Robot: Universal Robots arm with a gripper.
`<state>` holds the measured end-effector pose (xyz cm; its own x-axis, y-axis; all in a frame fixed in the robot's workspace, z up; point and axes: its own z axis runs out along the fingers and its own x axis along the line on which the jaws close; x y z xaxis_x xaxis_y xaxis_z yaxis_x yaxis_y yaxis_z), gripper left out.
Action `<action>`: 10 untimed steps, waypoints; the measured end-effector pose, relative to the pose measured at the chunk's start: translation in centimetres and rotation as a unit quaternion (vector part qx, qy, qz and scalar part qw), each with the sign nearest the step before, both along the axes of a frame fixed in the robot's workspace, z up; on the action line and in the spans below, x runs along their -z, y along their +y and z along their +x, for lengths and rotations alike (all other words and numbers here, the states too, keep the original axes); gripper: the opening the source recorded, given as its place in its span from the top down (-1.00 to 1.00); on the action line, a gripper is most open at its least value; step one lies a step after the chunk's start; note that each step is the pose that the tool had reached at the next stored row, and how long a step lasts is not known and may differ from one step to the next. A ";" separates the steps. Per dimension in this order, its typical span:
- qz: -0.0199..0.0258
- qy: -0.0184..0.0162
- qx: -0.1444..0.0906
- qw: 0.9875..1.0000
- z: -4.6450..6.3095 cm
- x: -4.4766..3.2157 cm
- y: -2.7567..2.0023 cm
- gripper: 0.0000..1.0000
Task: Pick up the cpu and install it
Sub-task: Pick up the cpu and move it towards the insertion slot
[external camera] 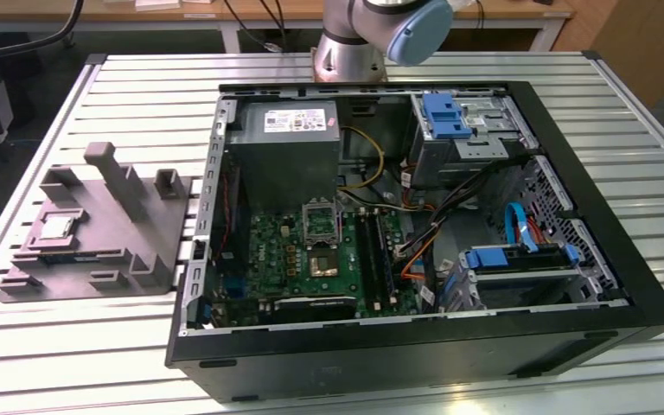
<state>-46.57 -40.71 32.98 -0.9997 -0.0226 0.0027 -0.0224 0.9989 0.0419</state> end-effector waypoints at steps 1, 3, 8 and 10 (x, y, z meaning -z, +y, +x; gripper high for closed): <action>0.000 0.000 0.000 1.000 0.0 0.04 0.00 0.05; 0.000 0.000 0.000 1.000 0.0 0.08 0.00 0.05; 0.000 0.000 0.000 1.000 0.0 0.20 0.00 0.05; 0.000 0.000 0.000 1.000 0.0 0.26 0.00 0.05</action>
